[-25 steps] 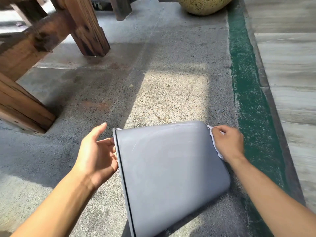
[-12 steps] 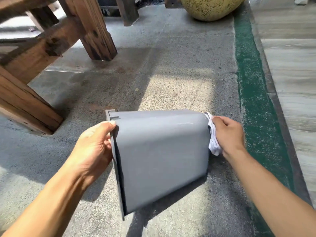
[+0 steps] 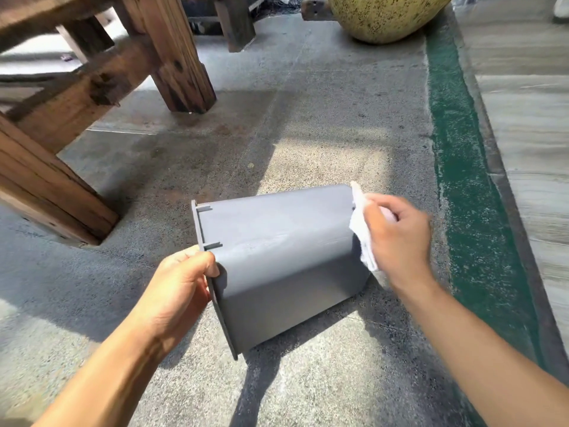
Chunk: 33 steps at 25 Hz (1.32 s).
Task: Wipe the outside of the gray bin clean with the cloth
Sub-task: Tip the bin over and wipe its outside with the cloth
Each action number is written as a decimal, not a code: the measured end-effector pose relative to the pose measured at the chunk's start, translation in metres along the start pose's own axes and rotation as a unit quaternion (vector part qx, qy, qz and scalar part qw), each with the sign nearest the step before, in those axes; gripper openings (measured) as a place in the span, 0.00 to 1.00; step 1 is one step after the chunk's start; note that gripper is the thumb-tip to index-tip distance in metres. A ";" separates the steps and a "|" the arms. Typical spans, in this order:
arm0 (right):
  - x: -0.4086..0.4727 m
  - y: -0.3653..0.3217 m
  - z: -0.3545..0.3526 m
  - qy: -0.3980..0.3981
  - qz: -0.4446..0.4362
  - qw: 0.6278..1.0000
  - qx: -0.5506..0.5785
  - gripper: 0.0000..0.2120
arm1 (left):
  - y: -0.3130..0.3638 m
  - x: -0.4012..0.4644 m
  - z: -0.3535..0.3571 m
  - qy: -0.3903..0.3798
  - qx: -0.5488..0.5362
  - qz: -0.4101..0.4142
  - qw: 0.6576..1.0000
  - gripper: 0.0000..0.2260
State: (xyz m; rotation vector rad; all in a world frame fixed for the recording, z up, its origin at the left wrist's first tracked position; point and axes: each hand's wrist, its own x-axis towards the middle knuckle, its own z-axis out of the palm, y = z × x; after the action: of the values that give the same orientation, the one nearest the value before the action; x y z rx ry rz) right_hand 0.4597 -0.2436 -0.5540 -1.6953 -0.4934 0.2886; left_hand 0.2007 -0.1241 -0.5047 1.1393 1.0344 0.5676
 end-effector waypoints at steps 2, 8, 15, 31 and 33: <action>-0.027 -0.024 0.026 -0.076 -0.163 0.983 -0.047 0.08 | 0.002 0.000 0.008 -0.030 -0.003 0.007 1.000 0.18; -0.075 -0.052 0.074 -0.206 -0.403 0.874 -0.176 0.09 | 0.003 -0.008 0.017 -0.065 0.052 0.036 0.996 0.08; 0.023 0.009 0.008 -0.075 -0.150 0.901 -0.400 0.15 | -0.005 -0.008 0.002 -0.014 0.083 0.014 0.996 0.10; -0.018 -0.062 0.066 -0.209 -0.328 0.902 -0.189 0.13 | 0.004 -0.011 0.021 0.006 0.114 0.009 0.993 0.08; -0.017 -0.050 0.079 -0.214 -0.344 0.877 -0.258 0.11 | 0.003 -0.011 0.019 0.015 0.117 0.011 0.993 0.08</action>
State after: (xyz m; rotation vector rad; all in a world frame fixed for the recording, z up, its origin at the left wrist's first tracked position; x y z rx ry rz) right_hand 0.4007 -0.1767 -0.5212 -1.8307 -1.5742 -0.0048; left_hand 0.2129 -0.1410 -0.4968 1.3516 1.1367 0.4898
